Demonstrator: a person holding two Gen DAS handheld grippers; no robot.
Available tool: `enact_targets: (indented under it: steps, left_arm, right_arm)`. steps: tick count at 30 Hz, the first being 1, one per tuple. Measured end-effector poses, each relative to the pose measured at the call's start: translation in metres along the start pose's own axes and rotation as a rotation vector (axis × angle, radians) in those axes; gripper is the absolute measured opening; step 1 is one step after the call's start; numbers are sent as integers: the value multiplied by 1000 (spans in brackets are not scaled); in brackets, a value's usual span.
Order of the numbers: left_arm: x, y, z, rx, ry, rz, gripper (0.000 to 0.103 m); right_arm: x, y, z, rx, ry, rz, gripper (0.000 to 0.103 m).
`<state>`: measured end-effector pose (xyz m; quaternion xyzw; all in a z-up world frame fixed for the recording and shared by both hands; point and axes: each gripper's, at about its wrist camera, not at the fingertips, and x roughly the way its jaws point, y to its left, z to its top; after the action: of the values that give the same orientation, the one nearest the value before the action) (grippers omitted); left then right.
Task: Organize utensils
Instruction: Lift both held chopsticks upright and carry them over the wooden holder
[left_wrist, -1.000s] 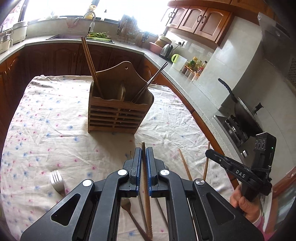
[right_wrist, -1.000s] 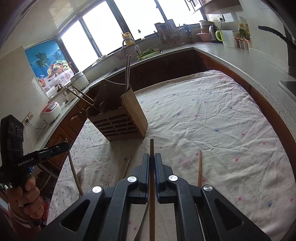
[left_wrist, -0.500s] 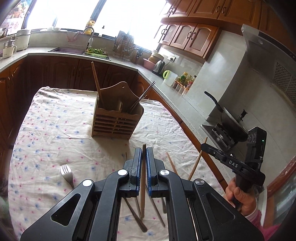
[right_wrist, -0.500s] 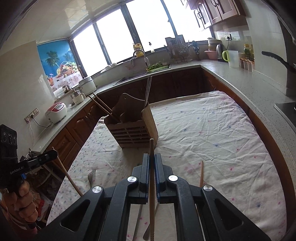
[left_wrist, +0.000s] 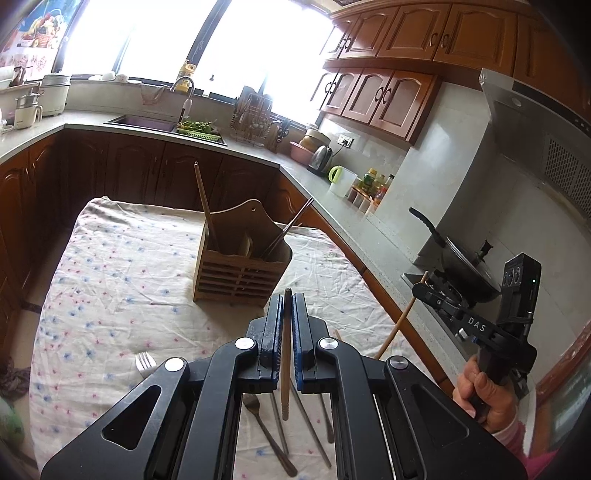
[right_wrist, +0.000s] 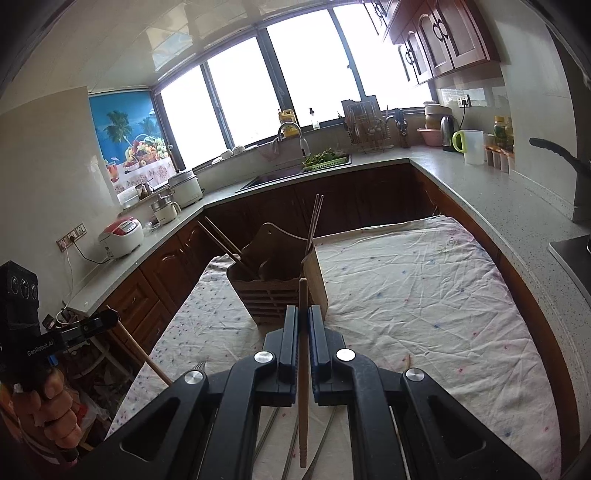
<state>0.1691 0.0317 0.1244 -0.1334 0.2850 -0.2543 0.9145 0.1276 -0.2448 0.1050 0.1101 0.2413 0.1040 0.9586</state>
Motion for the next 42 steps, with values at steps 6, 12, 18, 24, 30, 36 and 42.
enact_targets:
  steps: [6, 12, 18, 24, 30, 36, 42]
  left_arm:
    - [0, 4, 16, -1, -35, 13, 4]
    - [0, 6, 44, 7, -96, 28, 4]
    - [5, 10, 78, 13, -170, 52, 4]
    - [17, 18, 113, 17, -242, 93, 4]
    - [31, 31, 145, 5, -309, 133, 4]
    - [64, 59, 153, -39, -317, 181, 4]
    - [79, 81, 134, -70, -391, 226, 4]
  right_arm:
    - [7, 1, 15, -3, -37, 11, 5]
    - [19, 7, 38, -13, -78, 22, 5]
    - [35, 16, 70, -18, -147, 36, 5]
    - [58, 23, 106, -17, -208, 28, 5]
    - [80, 25, 137, -2, -264, 27, 5]
    - [107, 15, 147, 18, -296, 8, 5]
    - [137, 2, 126, 51, -281, -1, 5]
